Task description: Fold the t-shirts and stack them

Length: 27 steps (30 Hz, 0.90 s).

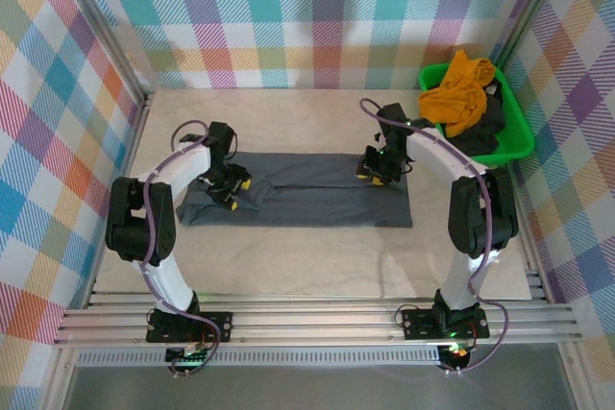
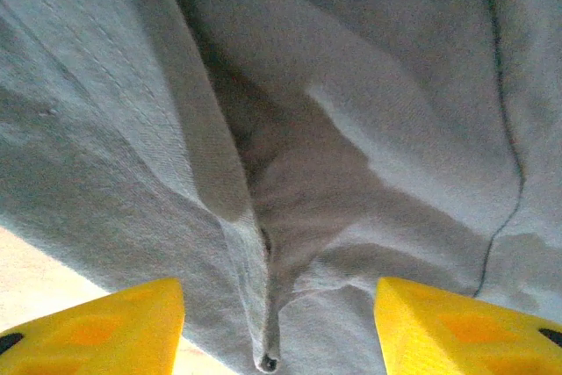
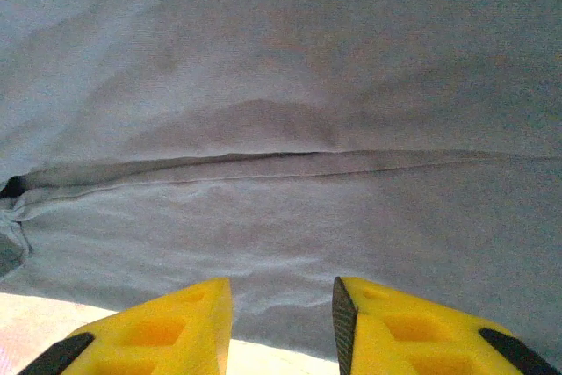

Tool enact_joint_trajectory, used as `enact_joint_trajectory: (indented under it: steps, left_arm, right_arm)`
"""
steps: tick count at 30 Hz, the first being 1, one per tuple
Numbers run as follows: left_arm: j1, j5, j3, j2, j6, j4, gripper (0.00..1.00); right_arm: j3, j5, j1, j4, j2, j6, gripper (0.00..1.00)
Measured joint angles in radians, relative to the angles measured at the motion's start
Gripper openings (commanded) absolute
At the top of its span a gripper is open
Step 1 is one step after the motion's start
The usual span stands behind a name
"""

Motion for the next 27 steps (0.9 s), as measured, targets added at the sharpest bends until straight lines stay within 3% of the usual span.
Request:
enact_joint_trajectory:
  steps: [6, 8, 12, 18, 27]
  left_arm:
    - [-0.034, 0.011, -0.008, 0.042, -0.004, -0.003, 0.44]
    - [-0.043, 0.013, -0.018, 0.042, -0.014, -0.005, 0.33]
    - [-0.055, 0.018, -0.027, 0.042, -0.024, -0.005, 0.00]
    - [-0.088, 0.018, -0.043, 0.010, -0.077, -0.005, 0.00]
    - [-0.154, 0.018, -0.098, -0.090, -0.266, -0.005, 0.00]
  right_arm:
    - [-0.023, 0.000, 0.000, 0.006, -0.015, 0.000, 0.37]
    - [-0.028, 0.000, 0.000, 0.007, -0.016, 0.000, 0.37]
    - [-0.036, 0.000, 0.000, 0.007, -0.016, 0.003, 0.37]
    - [-0.042, 0.000, 0.000, 0.009, -0.017, 0.003, 0.37]
    - [-0.062, 0.000, 0.000, 0.017, -0.026, 0.003, 0.37]
